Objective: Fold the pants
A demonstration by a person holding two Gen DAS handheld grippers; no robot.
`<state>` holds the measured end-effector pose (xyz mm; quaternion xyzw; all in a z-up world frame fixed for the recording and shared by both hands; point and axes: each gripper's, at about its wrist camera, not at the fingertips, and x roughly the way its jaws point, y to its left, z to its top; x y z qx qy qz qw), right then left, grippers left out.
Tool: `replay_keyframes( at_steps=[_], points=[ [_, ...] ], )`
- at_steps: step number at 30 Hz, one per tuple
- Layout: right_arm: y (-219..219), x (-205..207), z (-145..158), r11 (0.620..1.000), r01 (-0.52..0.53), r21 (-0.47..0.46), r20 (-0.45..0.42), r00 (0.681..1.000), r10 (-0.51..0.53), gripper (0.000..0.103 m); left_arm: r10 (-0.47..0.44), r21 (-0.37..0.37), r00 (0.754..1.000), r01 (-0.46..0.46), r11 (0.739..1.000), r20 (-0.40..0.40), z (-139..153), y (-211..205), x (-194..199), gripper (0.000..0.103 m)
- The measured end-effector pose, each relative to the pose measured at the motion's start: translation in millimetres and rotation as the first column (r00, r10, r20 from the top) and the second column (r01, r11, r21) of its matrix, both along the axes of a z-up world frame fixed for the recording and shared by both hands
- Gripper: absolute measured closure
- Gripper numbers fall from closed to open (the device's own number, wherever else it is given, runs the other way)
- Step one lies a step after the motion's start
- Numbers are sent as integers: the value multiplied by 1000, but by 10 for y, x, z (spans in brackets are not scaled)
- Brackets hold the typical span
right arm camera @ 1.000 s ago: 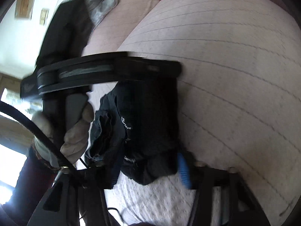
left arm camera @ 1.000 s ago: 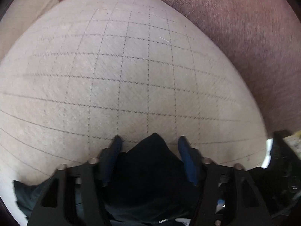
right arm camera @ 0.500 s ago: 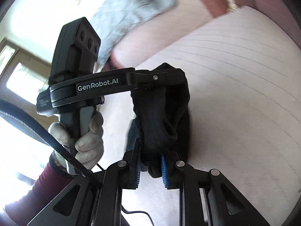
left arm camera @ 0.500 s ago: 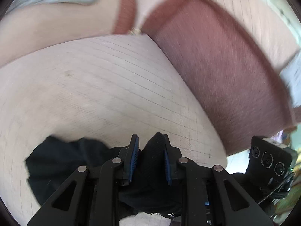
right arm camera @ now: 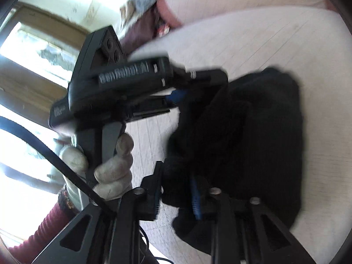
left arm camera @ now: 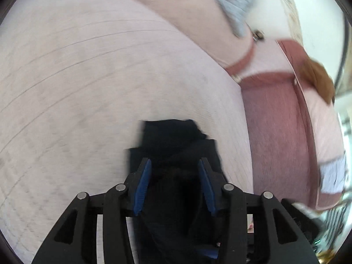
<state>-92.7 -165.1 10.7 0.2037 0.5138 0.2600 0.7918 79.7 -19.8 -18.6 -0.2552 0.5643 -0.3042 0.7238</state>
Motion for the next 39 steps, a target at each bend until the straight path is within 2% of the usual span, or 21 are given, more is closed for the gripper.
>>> replay_keyframes(
  at_steps=[2, 5, 11, 13, 16, 18, 21, 26, 28, 31, 32, 34, 35, 37, 39],
  points=[
    [103, 29, -122, 999, -12, -33, -11, 1000, 11, 65, 33, -23, 999, -33, 999, -14, -29, 204, -11, 61],
    [144, -26, -135, 999, -14, -31, 27, 1000, 15, 54, 67, -31, 998, -67, 997, 13, 83, 425, -88, 61],
    [-212, -386, 262, 998, 37, 57, 156, 987, -45, 46, 71, -13, 994, -70, 997, 86, 380, 572, -345, 55],
    [-271, -397, 422, 997, 79, 8, 195, 978, -79, 46, 70, -4, 993, -70, 998, 100, 392, 573, -486, 55],
    [-368, -367, 520, 992, 112, -60, 203, 974, -98, 46, 118, 11, 983, -120, 993, 137, 347, 611, -800, 55],
    [-413, -308, 623, 987, 116, -108, 215, 972, -91, 46, 138, -6, 978, -139, 990, 154, 271, 596, -1011, 55],
    [-324, -55, 671, 978, 79, -193, 209, 977, -37, 46, 136, -30, 981, -133, 991, 141, 104, 488, -1232, 55],
    [119, 371, 663, 941, -12, -337, 145, 987, 64, 46, 103, 33, 979, -110, 993, 176, -83, 387, -1331, 56],
    [375, 524, 549, 921, -61, -384, 110, 988, 111, 46, 103, 5, 979, -105, 994, 175, -117, 449, -1341, 68],
    [695, 694, 347, 882, -127, -454, 45, 985, 165, 46, 123, -45, 984, -118, 992, 130, -233, 569, -1302, 74],
    [747, 717, 290, 865, -133, -485, 33, 985, 170, 47, 136, -69, 986, -130, 989, 100, -305, 623, -1285, 75],
    [847, 804, 156, 800, -149, -581, -14, 985, 173, 80, 162, -114, 986, -155, 981, 48, -395, 692, -1269, 76],
    [876, 832, 133, 778, -151, -610, -31, 985, 167, 89, 165, -130, 985, -159, 979, 41, -401, 709, -1262, 76],
    [934, 864, 175, 752, -138, -645, -22, 987, 162, 91, 165, -133, 984, -156, 979, 65, -334, 712, -1257, 76],
    [964, 899, 235, 745, -109, -658, -4, 990, 141, 92, 164, -116, 981, -151, 982, 107, -242, 687, -1267, 76]
  ],
)
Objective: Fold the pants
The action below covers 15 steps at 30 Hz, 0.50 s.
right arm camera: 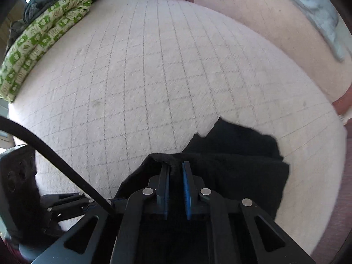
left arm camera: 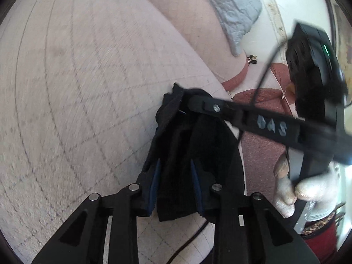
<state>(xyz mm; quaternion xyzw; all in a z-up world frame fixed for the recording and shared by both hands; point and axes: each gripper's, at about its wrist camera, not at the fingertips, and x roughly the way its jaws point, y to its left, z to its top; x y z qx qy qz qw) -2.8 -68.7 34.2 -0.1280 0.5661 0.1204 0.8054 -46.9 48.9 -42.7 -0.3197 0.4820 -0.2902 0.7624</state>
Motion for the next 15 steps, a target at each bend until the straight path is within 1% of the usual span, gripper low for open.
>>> replay_keyframes(
  at_steps=[3, 5, 7, 8, 10, 12, 13, 15],
  points=[
    [54, 89, 75, 999, 26, 26, 11, 1000, -26, 92, 4, 29, 1000, -5, 1000, 27, 54, -44, -15, 76],
    [104, 162, 48, 997, 49, 55, -7, 999, -49, 92, 12, 35, 1000, -12, 999, 13, 35, -47, -22, 76],
    [129, 247, -47, 990, 85, 116, -66, 995, -78, 82, 22, 31, 999, -21, 999, -34, -33, -52, -3, 76],
    [122, 283, -84, 976, 104, 190, -107, 991, -85, 80, 24, 18, 998, -23, 1000, -53, -69, -28, -7, 76],
    [56, 303, -56, 950, 148, 274, -128, 985, -116, 78, 30, -19, 996, -31, 999, -82, -118, 53, -38, 76],
    [-49, 269, 46, 924, 171, 343, -112, 984, -141, 70, 47, -25, 996, -49, 998, -76, -79, 134, -63, 76],
    [-122, 231, 127, 912, 176, 370, -92, 984, -152, 68, 59, -30, 996, -62, 998, -66, -42, 174, -82, 76],
    [-353, 79, 336, 889, 188, 417, -27, 980, -195, 62, 82, -51, 996, -84, 995, -34, 50, 264, -119, 76]
  ],
)
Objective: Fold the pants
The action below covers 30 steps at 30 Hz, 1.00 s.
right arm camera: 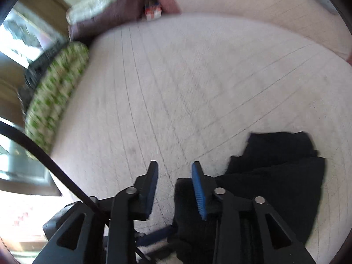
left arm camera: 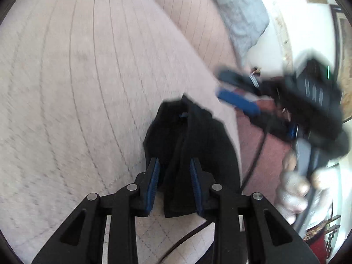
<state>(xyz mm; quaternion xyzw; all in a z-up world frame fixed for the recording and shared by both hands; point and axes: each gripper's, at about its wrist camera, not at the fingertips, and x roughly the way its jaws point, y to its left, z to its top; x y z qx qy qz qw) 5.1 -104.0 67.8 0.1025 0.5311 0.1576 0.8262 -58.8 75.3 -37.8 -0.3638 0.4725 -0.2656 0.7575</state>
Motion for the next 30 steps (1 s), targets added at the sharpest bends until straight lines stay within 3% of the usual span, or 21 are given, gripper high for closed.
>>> replay_keyframes(
  at_steps=[4, 8, 12, 14, 17, 18, 19, 20, 25, 30],
  points=[
    [-501, -404, 219, 995, 92, 27, 93, 991, -94, 55, 17, -27, 996, -14, 1000, 86, 200, 9, -52, 76],
    [-930, -775, 97, 983, 184, -29, 117, 977, -179, 55, -22, 34, 995, 19, 999, 95, 309, -148, 35, 72],
    [-1305, -968, -99, 970, 243, -19, 108, 965, -239, 53, 8, 123, 999, -13, 992, 41, 225, -260, 278, 42],
    [-1382, -994, -160, 970, 244, 9, 106, 964, -243, 46, -2, 162, 1000, 4, 987, -17, 84, -329, 356, 42],
    [-1333, -958, -268, 974, 227, -23, 128, 967, -223, 39, -30, 190, 998, 41, 981, -56, -23, -432, 412, 42],
    [-1299, -933, -317, 975, 218, -41, 132, 968, -211, 40, -43, 201, 997, 56, 978, -65, -25, -490, 438, 54],
    [-1275, -909, -370, 978, 203, -45, 124, 973, -196, 45, -68, 199, 995, 82, 977, -74, -2, -544, 455, 75],
    [-1256, -883, -416, 982, 185, -26, 110, 977, -181, 71, -86, 195, 993, 100, 976, -76, 26, -585, 464, 81],
    [-1414, -990, -405, 978, 207, 23, 153, 966, -208, 79, -121, 264, 993, 120, 957, -10, 332, -904, 515, 80],
    [-2017, -1212, -601, 910, 347, 227, 145, 912, -383, 83, -146, 346, 989, 131, 929, 19, 381, -1182, 611, 80]
  ],
)
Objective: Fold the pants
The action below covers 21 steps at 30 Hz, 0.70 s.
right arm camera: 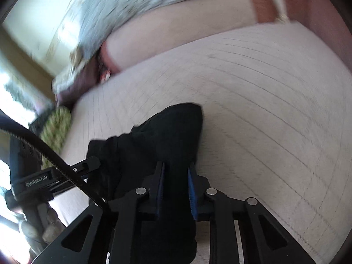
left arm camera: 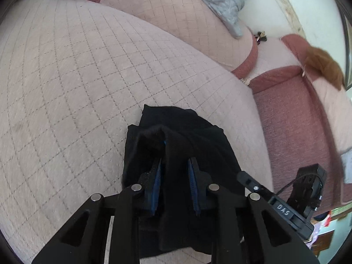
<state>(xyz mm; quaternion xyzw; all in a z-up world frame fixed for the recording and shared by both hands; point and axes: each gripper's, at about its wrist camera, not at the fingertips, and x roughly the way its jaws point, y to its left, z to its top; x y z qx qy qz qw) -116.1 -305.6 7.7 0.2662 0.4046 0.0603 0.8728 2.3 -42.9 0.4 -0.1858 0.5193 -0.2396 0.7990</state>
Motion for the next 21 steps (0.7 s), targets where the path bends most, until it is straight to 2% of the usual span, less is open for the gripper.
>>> replay_keyframes(
  at_steps=[1, 2, 3, 4, 6, 8, 10, 12, 14, 16, 20, 21],
  points=[
    [-85, -28, -62, 999, 8, 36, 9, 1000, -8, 82, 6, 33, 1000, -5, 999, -8, -70, -12, 3, 80],
    [-130, -45, -99, 998, 11, 60, 13, 1000, -12, 74, 14, 65, 1000, -13, 998, -16, -138, 4, -1, 79],
    [-175, -69, -148, 997, 25, 79, 11, 1000, -26, 57, 25, 98, 999, -22, 995, -28, -228, 10, -1, 79],
    [-188, -70, -173, 996, 36, 86, -1, 999, -36, 53, 39, 119, 998, -33, 992, -50, -336, 61, -22, 79],
    [-120, -31, -115, 997, 6, 74, 20, 1000, -7, 52, 52, 91, 996, -45, 995, -71, -386, 178, -73, 79],
    [-24, -10, -34, 1000, -3, 11, 48, 999, 2, 52, 78, 58, 993, -73, 996, -85, -317, 338, -142, 79],
    [30, -16, 8, 1000, 14, -26, 72, 997, -12, 52, 115, 29, 991, -114, 993, -65, -163, 501, -220, 79],
    [19, -51, 32, 999, 34, -14, 84, 996, -32, 52, 139, -3, 990, -139, 990, -27, 15, 554, -270, 79],
    [-2, -102, 57, 999, 45, -1, 97, 994, -44, 52, 132, -7, 991, -132, 991, 12, 171, 492, -271, 75],
    [-8, -140, 58, 999, 49, 3, 94, 994, -49, 52, 111, 4, 993, -111, 994, 44, 260, 315, -211, 65],
    [-23, -237, 0, 996, 56, 69, 69, 996, -61, 51, 51, 15, 997, -52, 999, 57, 180, -89, -60, 65],
    [-21, -264, -4, 995, 55, 82, 74, 995, -61, 51, 40, 37, 998, -42, 998, 48, 102, -185, 4, 65]
  ],
)
